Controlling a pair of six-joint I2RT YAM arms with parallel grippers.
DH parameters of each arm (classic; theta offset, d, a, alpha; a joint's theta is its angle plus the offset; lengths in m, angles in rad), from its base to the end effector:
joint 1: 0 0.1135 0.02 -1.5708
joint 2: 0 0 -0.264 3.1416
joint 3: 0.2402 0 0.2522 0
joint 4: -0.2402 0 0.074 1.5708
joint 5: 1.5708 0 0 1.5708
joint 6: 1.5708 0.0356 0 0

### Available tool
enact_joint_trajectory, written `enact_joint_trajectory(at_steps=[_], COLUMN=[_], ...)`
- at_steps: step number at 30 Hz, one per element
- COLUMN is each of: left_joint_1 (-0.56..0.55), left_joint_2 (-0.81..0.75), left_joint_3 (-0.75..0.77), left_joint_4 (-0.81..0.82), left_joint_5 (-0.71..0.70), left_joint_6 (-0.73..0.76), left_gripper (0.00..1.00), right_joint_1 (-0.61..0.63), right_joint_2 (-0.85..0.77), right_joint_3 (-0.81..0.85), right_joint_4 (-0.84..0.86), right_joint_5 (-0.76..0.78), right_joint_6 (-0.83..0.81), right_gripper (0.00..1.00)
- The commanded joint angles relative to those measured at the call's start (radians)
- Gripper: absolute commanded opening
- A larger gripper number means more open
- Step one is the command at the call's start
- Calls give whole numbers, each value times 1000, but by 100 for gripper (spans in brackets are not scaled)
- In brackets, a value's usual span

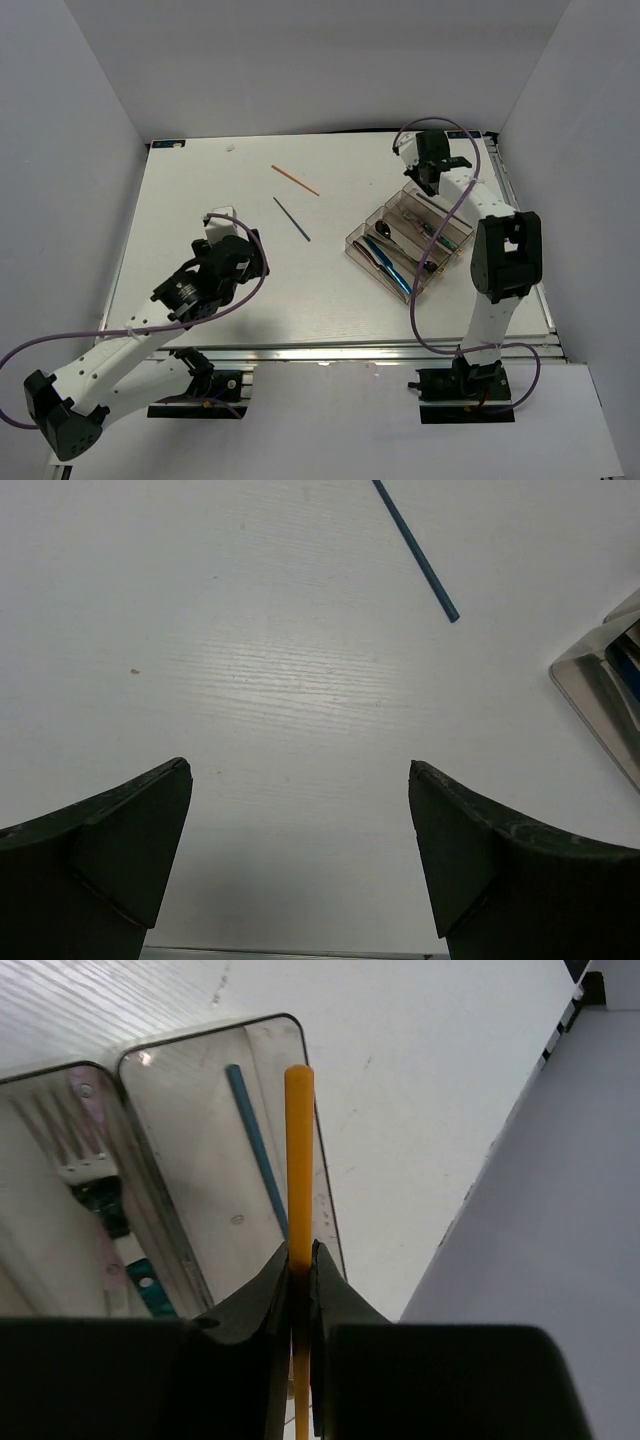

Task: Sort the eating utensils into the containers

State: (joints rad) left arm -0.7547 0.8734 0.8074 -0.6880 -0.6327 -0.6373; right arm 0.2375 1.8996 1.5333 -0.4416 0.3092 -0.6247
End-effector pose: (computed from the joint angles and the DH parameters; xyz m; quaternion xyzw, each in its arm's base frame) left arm 0.1410 -0.1037 0.2893 -0.0722 0.8780 -0.0229 0.4727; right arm 0.4205 0.0906 0.2536 -0.3311 0.8571 -0.2110 0.3335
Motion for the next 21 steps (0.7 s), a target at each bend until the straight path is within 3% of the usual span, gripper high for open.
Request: enact_joint_trajectory(at_steps=[1,7,13,15,18,19,21], left_joint_1=[0,2,2,0,2,2,0], left_joint_2=[-47,-53,-71,-71,-73,-74,-79], left_joint_3=[13,21,15,16,13,15,13], left_joint_4=[31,25,25,24,24,22,19], left_joint_5=[19,-1,1,-1,1,-1,-7], left_joint_6=[41,51,54,53,54,53,51], left_gripper=[98,98,98,98,98,98,98], right_joint_1=[-13,-33,-49,-47,-50,-50,-50], right_joint_2=[24,39,13,1,-10,-13,-25], right_joint_3=[57,-28,-61,-67,-64,-56,-30], right_joint_4=[6,38,60,63,64,63,32], right_joint_5=[54,76,42,33,21,18,-5], right_joint_6=[-78,-101,-101,-101,-98,-95,-63], right_gripper=[0,0,27,44,47,54,54])
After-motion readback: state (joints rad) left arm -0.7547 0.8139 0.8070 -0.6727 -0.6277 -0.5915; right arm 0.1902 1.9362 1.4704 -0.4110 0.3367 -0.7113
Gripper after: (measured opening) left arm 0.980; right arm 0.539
